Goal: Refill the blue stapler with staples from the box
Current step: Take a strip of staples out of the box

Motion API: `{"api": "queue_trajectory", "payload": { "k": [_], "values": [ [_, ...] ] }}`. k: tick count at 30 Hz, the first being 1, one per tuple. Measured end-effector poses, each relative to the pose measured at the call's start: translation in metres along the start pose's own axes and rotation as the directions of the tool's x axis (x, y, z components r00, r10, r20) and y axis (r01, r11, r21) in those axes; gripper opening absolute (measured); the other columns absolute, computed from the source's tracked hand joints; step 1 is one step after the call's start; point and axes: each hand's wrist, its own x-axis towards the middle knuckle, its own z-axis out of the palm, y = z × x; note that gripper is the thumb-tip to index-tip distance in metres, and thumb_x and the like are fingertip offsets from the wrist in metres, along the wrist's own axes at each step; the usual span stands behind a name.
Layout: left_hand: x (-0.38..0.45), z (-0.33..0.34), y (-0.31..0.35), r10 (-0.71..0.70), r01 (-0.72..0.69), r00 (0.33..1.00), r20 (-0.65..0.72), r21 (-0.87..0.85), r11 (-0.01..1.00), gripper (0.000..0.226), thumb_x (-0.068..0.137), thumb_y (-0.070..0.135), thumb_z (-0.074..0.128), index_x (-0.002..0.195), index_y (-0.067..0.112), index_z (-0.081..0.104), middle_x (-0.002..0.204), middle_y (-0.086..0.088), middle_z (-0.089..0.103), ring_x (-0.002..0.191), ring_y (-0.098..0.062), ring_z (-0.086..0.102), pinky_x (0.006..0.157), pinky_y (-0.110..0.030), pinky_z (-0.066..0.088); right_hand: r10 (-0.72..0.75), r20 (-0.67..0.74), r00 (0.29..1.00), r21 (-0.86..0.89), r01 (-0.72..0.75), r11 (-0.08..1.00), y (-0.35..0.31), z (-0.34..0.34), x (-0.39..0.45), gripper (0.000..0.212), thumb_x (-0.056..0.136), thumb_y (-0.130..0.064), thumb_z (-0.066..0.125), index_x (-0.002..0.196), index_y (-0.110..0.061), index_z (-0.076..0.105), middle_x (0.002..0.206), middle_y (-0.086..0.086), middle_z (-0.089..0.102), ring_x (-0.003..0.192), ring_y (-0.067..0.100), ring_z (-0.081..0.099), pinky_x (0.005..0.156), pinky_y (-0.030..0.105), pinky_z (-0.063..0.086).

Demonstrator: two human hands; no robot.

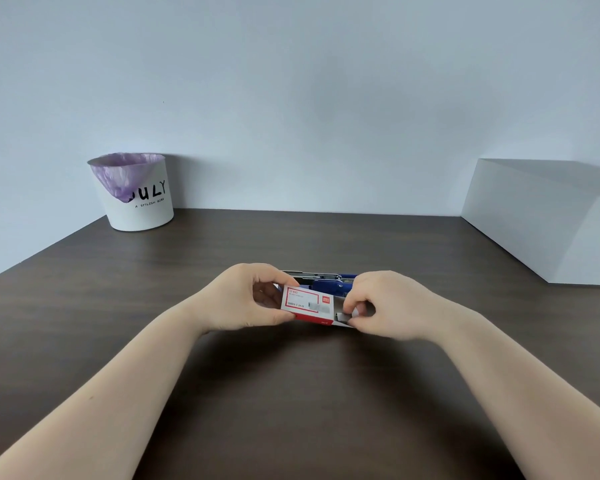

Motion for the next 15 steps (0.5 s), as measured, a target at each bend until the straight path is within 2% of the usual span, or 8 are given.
{"api": "queue_trajectory", "payload": {
  "k": [3, 7, 10, 13, 15],
  "values": [
    [0.0004, 0.0001, -0.0009, -0.010, 0.010, 1.000, 0.011, 0.028, 1.000, 0.039, 0.068, 0.013, 0.082, 0.105, 0.018, 0.070, 0.099, 0.003, 0.074, 0.087, -0.012, 0.071, 0.086, -0.030, 0.058, 0.007, -0.054, 0.999, 0.080, -0.003, 0.997, -0.0001, 0.0032, 0.0004, 0.009, 0.075, -0.020, 0.063, 0.080, -0.016, 0.069, 0.075, -0.006, 0.060, 0.072, 0.010, 0.057, 0.069, 0.027, 0.048],
    [0.0010, 0.0011, -0.0006, -0.014, 0.012, 0.999, 0.030, 0.059, 0.998, 0.038, 0.068, 0.016, 0.082, 0.104, 0.021, 0.070, 0.098, 0.001, 0.074, 0.087, -0.014, 0.071, 0.085, -0.027, 0.057, 0.079, -0.164, 0.983, 0.204, -0.044, 0.978, 0.0031, 0.0034, 0.0008, 0.005, 0.073, -0.018, 0.067, 0.075, -0.021, 0.064, 0.074, -0.012, 0.051, 0.063, 0.004, 0.048, 0.065, 0.020, 0.040],
    [0.0016, 0.0017, -0.0017, -0.025, 0.023, 0.999, 0.035, 0.060, 0.998, 0.039, 0.068, 0.016, 0.082, 0.105, 0.021, 0.070, 0.098, 0.001, 0.075, 0.087, -0.013, 0.071, 0.085, -0.025, 0.057, 0.106, -0.183, 0.977, 0.262, -0.055, 0.963, 0.0024, 0.0039, 0.0006, 0.011, 0.072, -0.019, 0.068, 0.076, -0.025, 0.060, 0.079, -0.011, 0.052, 0.068, 0.008, 0.050, 0.064, 0.019, 0.040],
    [0.0012, 0.0007, -0.0025, -0.038, 0.035, 0.999, 0.036, 0.069, 0.997, 0.040, 0.068, 0.018, 0.082, 0.105, 0.022, 0.069, 0.098, 0.003, 0.075, 0.087, -0.011, 0.071, 0.085, -0.023, 0.057, 0.168, -0.178, 0.970, 0.333, -0.102, 0.937, 0.0028, 0.0042, -0.0010, 0.011, 0.073, -0.017, 0.069, 0.080, -0.023, 0.063, 0.068, -0.010, 0.055, 0.060, 0.007, 0.050, 0.056, 0.011, 0.041],
    [0.0007, 0.0002, -0.0024, -0.054, 0.050, 0.998, 0.037, 0.096, 0.994, 0.039, 0.067, 0.020, 0.083, 0.104, 0.022, 0.069, 0.096, 0.005, 0.075, 0.086, -0.009, 0.071, 0.082, -0.020, 0.057, 0.223, -0.196, 0.955, 0.412, -0.126, 0.902, 0.0059, 0.0007, -0.0032, 0.010, 0.075, -0.016, 0.071, 0.080, -0.021, 0.065, 0.069, -0.009, 0.062, 0.062, 0.008, 0.057, 0.057, 0.008, 0.046]
  ]
}}
